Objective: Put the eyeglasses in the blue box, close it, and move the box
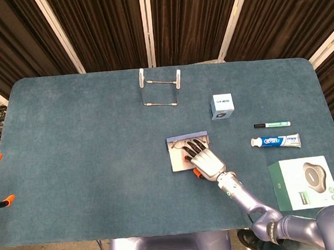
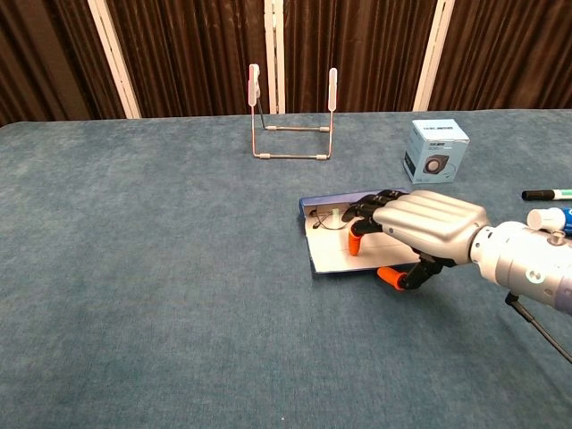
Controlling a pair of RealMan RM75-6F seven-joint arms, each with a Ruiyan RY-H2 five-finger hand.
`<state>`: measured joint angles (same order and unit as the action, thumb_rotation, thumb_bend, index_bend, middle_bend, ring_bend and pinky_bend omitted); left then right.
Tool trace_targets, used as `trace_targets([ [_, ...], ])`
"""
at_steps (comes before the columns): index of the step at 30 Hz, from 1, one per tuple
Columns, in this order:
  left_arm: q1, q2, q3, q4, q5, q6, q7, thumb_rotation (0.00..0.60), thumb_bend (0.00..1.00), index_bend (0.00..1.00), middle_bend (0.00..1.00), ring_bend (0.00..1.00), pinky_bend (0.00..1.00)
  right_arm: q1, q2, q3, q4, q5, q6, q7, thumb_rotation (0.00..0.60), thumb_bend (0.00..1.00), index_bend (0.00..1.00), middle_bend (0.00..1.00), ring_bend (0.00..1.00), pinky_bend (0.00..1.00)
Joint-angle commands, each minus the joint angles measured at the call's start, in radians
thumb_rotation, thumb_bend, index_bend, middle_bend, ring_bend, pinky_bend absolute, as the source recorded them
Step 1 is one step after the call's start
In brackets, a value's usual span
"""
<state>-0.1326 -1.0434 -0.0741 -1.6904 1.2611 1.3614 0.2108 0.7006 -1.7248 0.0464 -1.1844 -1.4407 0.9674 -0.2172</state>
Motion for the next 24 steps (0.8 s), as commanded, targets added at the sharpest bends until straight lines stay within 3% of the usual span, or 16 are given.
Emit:
trace_targets([
  [1,0.000,0.000,0.000,0.000,0.001,0.000,0.000,0.600,0.00,0.00,0.00,0.00,0.00,-0.002,-0.006,0.002,0.010,0.004,-0.002,0.002,0.600,0.41,0.37,0.11,0.00,0.00],
  [9,-0.002,0.000,-0.001,0.002,-0.003,-0.004,-0.002,0.600,0.00,0.00,0.00,0.00,0.00,0.002,-0.018,0.022,0.029,0.003,0.008,0.017,0.600,0.41,0.39,0.12,0.00,0.00],
  [18,-0.004,-0.002,0.001,0.005,-0.006,-0.010,0.003,0.600,0.00,0.00,0.00,0.00,0.00,0.051,-0.032,0.110,0.037,0.041,-0.002,0.008,0.600,0.41,0.40,0.13,0.00,0.00],
  [24,-0.006,-0.003,-0.001,0.008,-0.014,-0.014,0.004,0.600,0.00,0.00,0.00,0.00,0.00,0.075,-0.067,0.141,0.097,0.100,-0.041,-0.035,0.600,0.42,0.43,0.13,0.00,0.00],
])
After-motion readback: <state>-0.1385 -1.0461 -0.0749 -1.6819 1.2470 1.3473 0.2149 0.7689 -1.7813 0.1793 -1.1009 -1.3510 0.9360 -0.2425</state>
